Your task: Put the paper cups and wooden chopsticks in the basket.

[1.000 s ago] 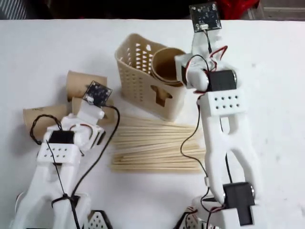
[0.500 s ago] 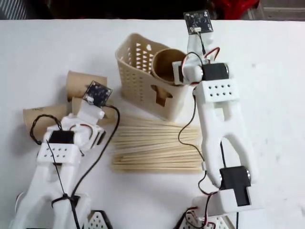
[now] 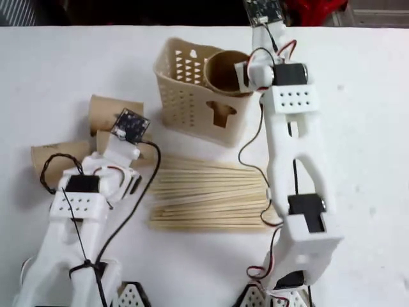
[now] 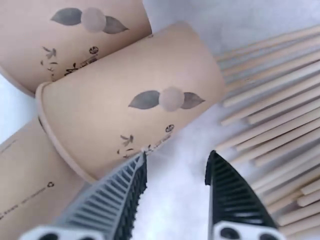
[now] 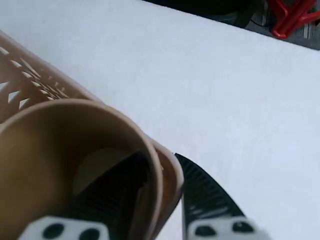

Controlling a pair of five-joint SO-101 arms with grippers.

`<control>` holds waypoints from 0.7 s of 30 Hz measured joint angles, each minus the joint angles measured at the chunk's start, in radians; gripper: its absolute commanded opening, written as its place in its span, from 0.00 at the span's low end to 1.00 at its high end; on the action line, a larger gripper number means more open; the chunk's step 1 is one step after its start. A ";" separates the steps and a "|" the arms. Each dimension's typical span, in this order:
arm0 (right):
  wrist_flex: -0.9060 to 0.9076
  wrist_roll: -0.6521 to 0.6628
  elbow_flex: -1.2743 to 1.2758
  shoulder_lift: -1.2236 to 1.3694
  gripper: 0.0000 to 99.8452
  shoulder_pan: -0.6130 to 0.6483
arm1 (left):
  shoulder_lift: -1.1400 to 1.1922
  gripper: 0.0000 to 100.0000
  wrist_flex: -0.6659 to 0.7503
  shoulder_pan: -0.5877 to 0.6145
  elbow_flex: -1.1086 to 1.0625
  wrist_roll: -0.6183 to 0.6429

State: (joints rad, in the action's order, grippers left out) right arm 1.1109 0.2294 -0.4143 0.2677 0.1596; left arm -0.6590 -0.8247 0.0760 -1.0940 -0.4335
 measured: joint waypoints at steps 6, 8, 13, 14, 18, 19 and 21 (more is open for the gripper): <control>0.123 0.029 -0.239 0.150 0.09 -0.002 | 0.000 0.20 0.000 0.000 0.000 0.000; 0.180 0.029 -0.318 0.195 0.16 -0.002 | 0.000 0.20 0.000 0.000 0.000 0.000; 0.350 -0.003 -0.486 0.236 0.21 0.000 | 0.000 0.20 0.000 0.000 0.000 0.000; 0.390 -0.012 -0.519 0.236 0.21 -0.002 | 0.000 0.20 0.000 0.000 0.000 0.000; 0.532 -0.029 -0.651 0.236 0.21 -0.003 | 0.000 0.20 0.000 0.000 0.000 0.006; 0.565 -0.031 -0.678 0.236 0.20 -0.002 | 0.000 0.20 0.000 0.000 0.000 0.017; 0.595 -0.031 -0.709 0.232 0.19 -0.002 | 0.000 0.20 -0.029 0.000 0.026 0.044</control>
State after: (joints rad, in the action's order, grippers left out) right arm 1.7062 0.1987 -1.1231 0.4994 0.1580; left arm -0.6590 -0.8539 0.0760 -1.0679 -0.3890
